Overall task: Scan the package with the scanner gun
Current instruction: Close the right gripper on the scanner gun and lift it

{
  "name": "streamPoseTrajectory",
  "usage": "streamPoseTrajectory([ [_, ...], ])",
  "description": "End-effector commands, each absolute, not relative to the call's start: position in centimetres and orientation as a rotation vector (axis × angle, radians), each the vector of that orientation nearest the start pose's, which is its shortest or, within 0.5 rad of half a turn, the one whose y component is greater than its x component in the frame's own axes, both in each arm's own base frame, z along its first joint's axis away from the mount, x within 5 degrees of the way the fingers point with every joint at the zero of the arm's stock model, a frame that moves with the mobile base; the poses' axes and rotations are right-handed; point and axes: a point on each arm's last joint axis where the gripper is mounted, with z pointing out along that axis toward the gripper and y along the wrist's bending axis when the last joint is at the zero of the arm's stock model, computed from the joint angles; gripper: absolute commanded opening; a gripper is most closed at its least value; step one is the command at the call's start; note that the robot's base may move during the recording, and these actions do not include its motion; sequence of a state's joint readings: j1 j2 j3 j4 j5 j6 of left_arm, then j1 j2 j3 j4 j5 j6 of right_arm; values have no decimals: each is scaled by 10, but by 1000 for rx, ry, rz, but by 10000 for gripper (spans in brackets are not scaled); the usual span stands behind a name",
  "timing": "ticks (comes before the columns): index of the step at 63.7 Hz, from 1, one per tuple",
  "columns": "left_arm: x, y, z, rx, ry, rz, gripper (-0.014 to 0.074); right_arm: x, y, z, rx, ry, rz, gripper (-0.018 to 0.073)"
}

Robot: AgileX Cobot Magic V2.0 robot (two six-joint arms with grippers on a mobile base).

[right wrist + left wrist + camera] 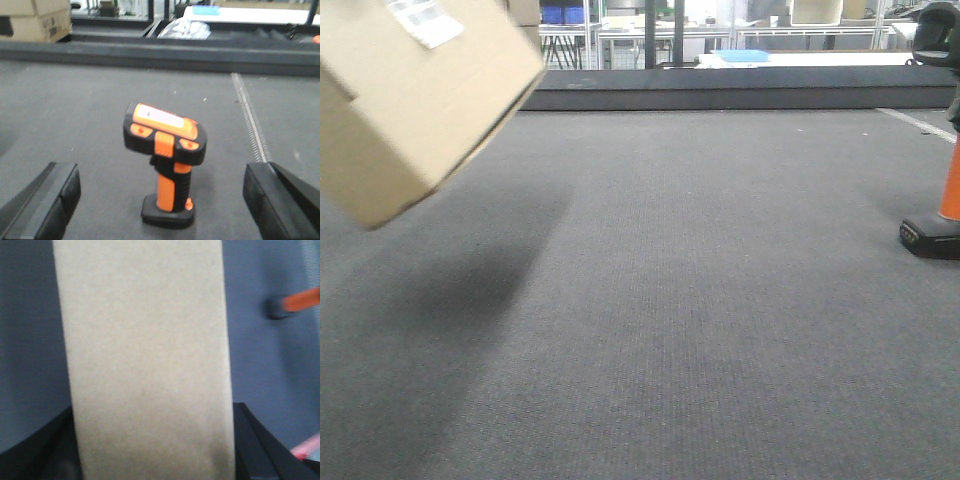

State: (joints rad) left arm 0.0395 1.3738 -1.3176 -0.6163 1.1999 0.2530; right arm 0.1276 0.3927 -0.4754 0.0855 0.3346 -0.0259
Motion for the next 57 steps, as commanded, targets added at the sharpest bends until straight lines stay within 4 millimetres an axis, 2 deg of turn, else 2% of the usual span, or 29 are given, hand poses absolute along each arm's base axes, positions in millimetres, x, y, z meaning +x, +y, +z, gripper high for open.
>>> streamPoseTrajectory([
  [1, 267, -43, 374, 110, 2487, -873, -111, 88, 14, 310, -92, 1739, 156, 570],
  [5, 269, -42, 372, 71, 2461, -913, -111, 91, 14, 298, -85, 1729, 155, 570],
  [22, 271, -32, 372, 21, 2450, -891, -111, 97, 12, 253, 16, 1632, 202, 570],
  [37, 272, -32, 372, 19, 2445, -888, -111, 110, 12, 249, 34, 1631, 189, 570],
  [57, 272, -32, 372, 18, 2443, -886, -111, 148, 12, 230, 88, 1699, 149, 570],
])
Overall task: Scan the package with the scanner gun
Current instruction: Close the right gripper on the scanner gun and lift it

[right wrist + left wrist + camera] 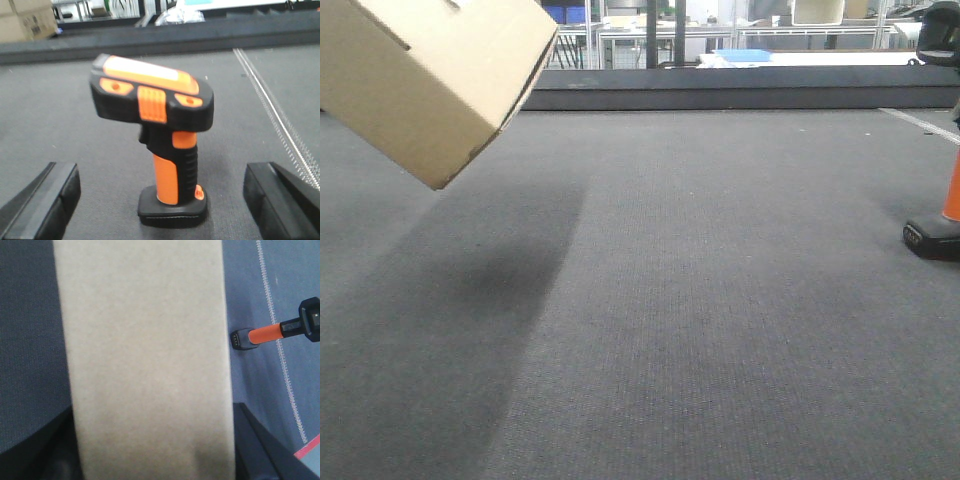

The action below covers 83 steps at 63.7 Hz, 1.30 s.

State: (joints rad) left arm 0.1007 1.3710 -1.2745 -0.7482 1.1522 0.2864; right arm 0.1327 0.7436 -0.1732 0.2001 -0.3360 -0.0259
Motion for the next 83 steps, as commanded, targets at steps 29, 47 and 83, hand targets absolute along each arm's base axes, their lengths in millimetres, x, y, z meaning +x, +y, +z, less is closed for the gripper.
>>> streamPoseTrajectory([
  [29, 270, -32, 372, 28, 2458, -897, -111, 192, 14, 217, 100, 1719, 97, 570],
  [47, 270, -32, 372, 28, 2458, -897, -111, 206, 15, 213, 117, 1722, 84, 570],
  [83, 272, -31, 372, 18, 2444, -871, -111, 224, 18, 203, 176, 1737, 143, 570],
])
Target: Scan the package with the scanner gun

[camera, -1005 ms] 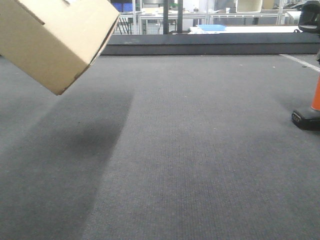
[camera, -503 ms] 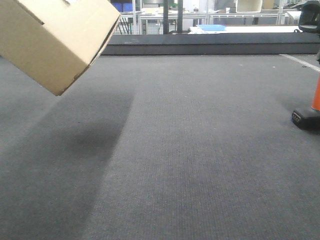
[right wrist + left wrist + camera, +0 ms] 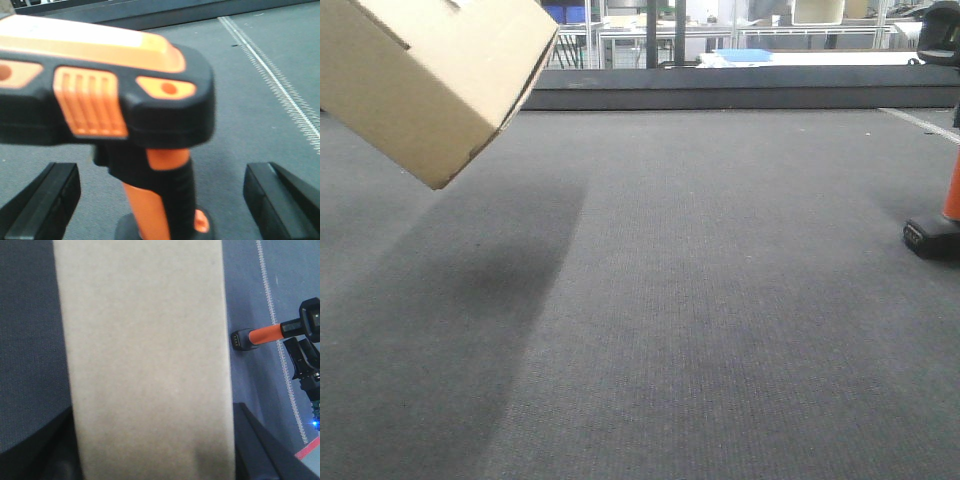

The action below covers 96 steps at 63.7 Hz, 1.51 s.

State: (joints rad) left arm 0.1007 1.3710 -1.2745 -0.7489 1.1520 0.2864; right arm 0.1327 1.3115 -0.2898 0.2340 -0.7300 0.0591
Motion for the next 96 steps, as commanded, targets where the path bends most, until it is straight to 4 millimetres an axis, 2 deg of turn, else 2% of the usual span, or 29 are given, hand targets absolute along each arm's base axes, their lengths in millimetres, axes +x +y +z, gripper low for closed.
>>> streamPoseTrajectory([
  [1, 272, -31, 372, 18, 2444, -871, -111, 224, 18, 202, 176, 1739, 146, 570],
  [33, 276, -29, 373, -8, 2406, -836, -111, 242, 20, 199, 185, 1737, 145, 570],
  [51, 276, -27, 372, -2, 2415, -806, -111, 246, 19, 201, 182, 1665, 137, 570],
  [64, 277, -27, 372, -6, 2408, -802, -111, 248, 20, 193, 181, 1691, 131, 570],
  [79, 277, -27, 372, -6, 2409, -799, -111, 249, 19, 198, 180, 1637, 129, 564],
  [87, 277, -27, 372, -6, 2409, -799, -111, 249, 19, 197, 180, 1645, 129, 455],
  [93, 277, -27, 372, -6, 2409, -799, -111, 249, 19, 197, 180, 1646, 129, 291],
  [96, 277, -27, 372, -6, 2409, -799, -111, 249, 19, 197, 180, 1646, 129, 172],
])
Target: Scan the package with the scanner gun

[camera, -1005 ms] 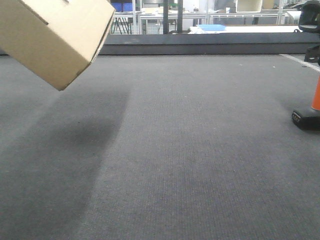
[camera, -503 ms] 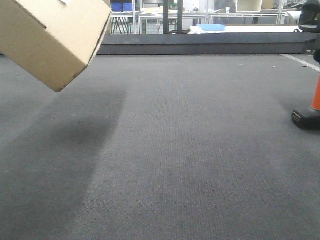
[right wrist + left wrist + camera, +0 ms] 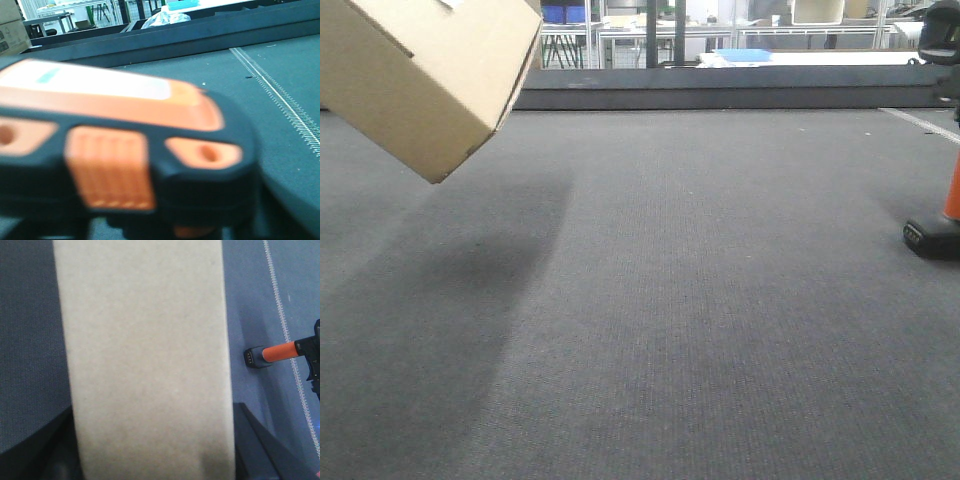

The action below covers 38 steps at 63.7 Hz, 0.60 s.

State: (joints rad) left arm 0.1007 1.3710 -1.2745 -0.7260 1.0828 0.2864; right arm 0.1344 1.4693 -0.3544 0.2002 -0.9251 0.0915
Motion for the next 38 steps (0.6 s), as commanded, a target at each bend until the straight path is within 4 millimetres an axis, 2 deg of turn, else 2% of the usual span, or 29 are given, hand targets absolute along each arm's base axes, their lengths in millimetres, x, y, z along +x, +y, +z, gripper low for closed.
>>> streamPoseTrajectory([
  [1, 277, -27, 372, -6, 2409, -799, -111, 249, 19, 197, 180, 1646, 129, 136],
  [3, 277, -27, 372, -6, 2409, -799, -111, 249, 19, 197, 180, 1646, 129, 83],
  [6, 277, -27, 372, -5, 2411, -800, -111, 249, 19, 197, 180, 1646, 129, -55],
  [10, 277, -27, 372, -4, 2412, -801, -111, 249, 19, 197, 180, 1646, 129, -170],
  [25, 275, -27, 371, 6, 2427, -811, -111, 247, 19, 204, 179, 1599, 131, -154],
  [38, 272, -28, 370, 32, 2464, -820, -111, 247, 20, 241, 141, 1518, 127, -154],
])
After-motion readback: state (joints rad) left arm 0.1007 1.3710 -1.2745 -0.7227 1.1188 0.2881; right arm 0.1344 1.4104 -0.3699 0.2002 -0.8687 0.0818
